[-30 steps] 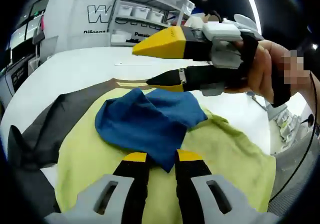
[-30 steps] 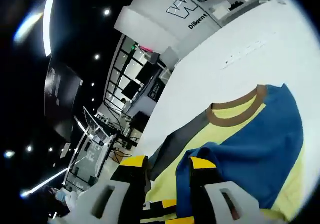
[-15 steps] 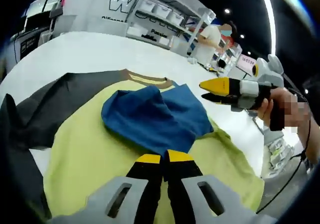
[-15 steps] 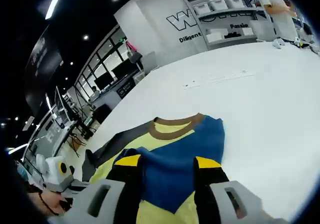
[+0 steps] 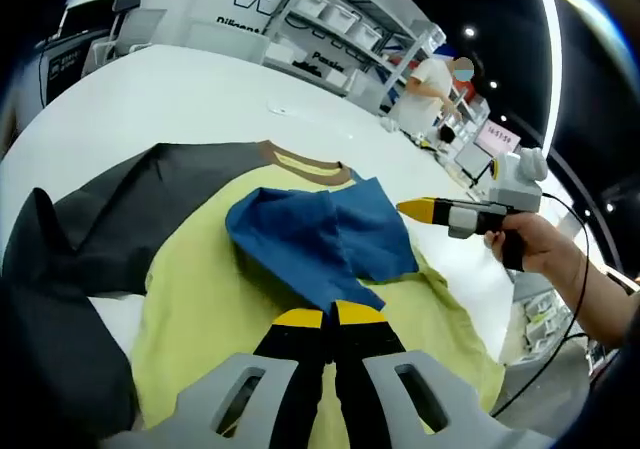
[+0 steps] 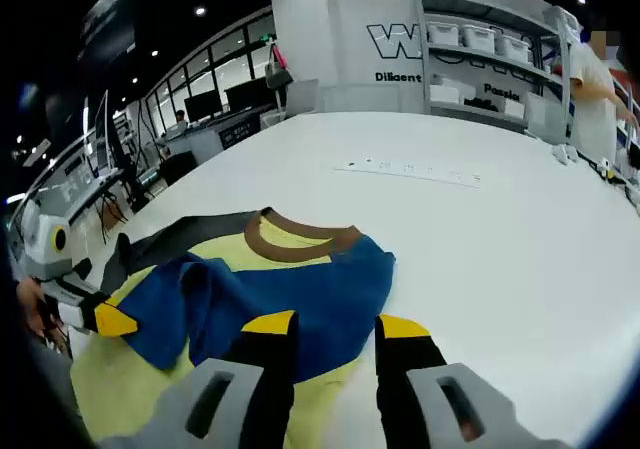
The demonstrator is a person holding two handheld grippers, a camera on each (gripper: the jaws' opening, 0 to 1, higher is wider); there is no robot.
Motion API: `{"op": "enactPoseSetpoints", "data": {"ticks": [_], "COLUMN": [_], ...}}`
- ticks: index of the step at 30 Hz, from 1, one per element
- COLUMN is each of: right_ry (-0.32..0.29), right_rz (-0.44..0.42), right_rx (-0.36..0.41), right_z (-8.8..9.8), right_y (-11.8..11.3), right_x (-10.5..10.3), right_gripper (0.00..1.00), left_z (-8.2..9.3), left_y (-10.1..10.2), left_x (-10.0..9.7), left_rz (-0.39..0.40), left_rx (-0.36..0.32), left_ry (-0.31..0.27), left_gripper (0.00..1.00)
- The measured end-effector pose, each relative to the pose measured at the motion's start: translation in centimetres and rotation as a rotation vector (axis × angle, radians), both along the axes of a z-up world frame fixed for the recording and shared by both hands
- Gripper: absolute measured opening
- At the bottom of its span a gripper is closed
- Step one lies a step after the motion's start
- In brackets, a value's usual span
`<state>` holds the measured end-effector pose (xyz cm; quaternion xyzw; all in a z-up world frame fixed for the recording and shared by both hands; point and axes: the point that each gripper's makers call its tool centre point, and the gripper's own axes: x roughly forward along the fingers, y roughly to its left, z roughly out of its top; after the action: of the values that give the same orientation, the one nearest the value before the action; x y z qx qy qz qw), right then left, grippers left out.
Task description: Fold the garment on the visible template until the final outline fits inside the template.
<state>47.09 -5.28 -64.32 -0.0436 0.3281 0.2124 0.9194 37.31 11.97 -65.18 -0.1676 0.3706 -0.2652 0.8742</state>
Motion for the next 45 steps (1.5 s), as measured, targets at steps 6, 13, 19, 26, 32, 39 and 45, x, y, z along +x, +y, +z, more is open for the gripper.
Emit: {"op": "enactPoseSetpoints", "data": {"ticks": [6,13,19,26,32,39,45], "right_ry": [0.035,0.068,0.063,0.088,0.029,-0.036,-0.049], "right_rz": [0.085,0.102,0.173,0.224,0.200,0.121,0.081], "right_rx": [-0.108,-0.122,-0.251,-0.263,-0.250,-0.101,-0.059], "right_z": [-1.4,-2.3,-2.9,-3.2,-2.7,0.3,1.6], "right_y": [0.6,1.1,0.7,1.5,1.0,0.6,-0.5], "right_x": [0.8,1.7,1.7,1.0,1.3,1.4,1.7], "right_gripper": [0.14,0.14,0.11,0.00,0.00,0.00,0.00], "left_z": [-0.6,-0.7,-0.7,-1.1,-1.6,-1.0,0.0], "left_y": [1.8,2.4,2.4,2.5,2.8,3.7,4.8], "left_x": [-0.4,-0.7,-0.9,-1.0,-1.2,-0.5,0.5], "left_rz": [0.005,0.012,0.011,0.011,0.016,0.020,0.000], "left_rx": [0.062,0.073,0.082,0.093,0.103,0.124,0.182], "left_ry": [0.022,0.026,0.026,0.031,0.046,0.031,-0.001], "left_gripper": [0.00,0.00,0.00,0.00,0.00,0.00,0.00]}}
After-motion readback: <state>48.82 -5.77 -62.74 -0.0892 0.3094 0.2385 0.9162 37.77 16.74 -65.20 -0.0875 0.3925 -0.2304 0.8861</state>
